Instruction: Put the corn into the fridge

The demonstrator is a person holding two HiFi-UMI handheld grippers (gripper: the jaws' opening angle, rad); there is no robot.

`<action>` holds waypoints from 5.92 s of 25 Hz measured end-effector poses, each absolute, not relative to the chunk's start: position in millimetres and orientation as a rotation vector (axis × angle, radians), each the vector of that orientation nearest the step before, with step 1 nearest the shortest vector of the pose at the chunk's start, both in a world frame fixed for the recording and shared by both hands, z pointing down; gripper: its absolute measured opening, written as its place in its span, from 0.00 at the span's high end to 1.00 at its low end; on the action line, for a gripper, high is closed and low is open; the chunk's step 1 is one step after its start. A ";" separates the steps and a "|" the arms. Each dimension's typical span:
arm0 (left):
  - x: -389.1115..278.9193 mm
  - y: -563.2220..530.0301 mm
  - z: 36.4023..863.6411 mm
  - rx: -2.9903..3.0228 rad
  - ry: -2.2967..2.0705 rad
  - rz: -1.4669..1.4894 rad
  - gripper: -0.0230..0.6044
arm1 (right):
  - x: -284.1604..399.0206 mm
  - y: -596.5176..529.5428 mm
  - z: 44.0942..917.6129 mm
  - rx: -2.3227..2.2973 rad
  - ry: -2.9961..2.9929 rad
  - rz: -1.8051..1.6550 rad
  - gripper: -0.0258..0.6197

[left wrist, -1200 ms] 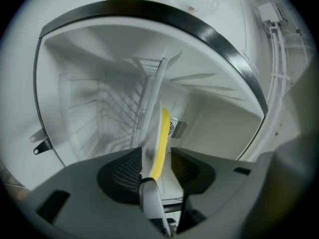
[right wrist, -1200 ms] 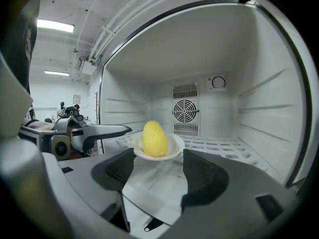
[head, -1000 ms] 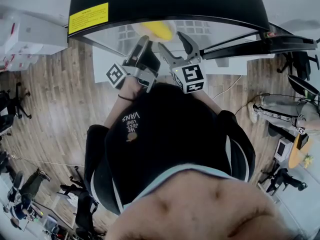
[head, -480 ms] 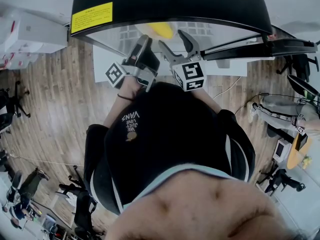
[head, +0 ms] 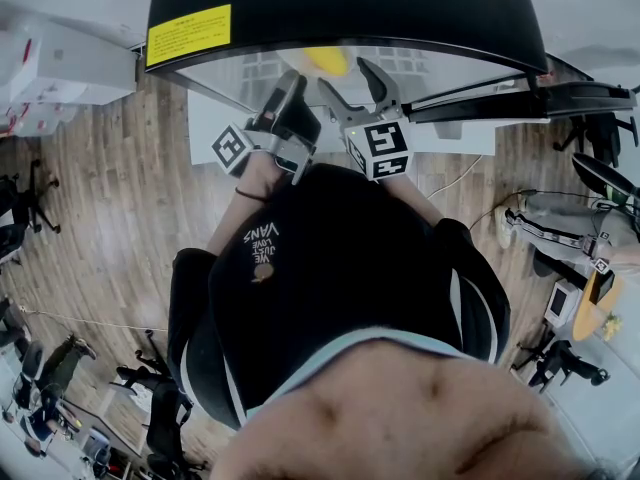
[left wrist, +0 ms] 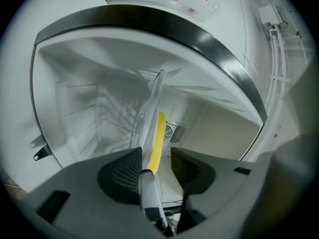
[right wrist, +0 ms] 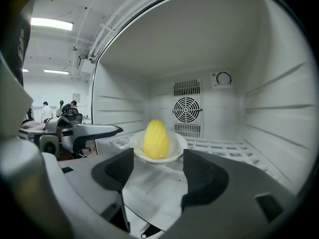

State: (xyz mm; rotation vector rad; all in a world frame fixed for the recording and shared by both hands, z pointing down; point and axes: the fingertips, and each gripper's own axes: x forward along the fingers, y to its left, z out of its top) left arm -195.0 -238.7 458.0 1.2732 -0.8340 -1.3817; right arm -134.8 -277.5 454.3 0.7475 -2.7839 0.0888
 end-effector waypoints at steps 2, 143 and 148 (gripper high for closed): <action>-195.2 -238.7 458.4 1.273 -0.833 -1.381 0.70 | -135.4 -279.0 454.3 0.750 -2.783 0.089 0.49; -126.4 -134.6 444.9 2.078 -1.804 -0.418 0.92 | -35.3 -182.7 441.9 0.682 -2.872 0.080 0.94; -123.8 -121.9 446.0 2.092 -1.777 -0.405 0.92 | -34.2 -169.4 440.8 0.703 -2.863 0.078 0.94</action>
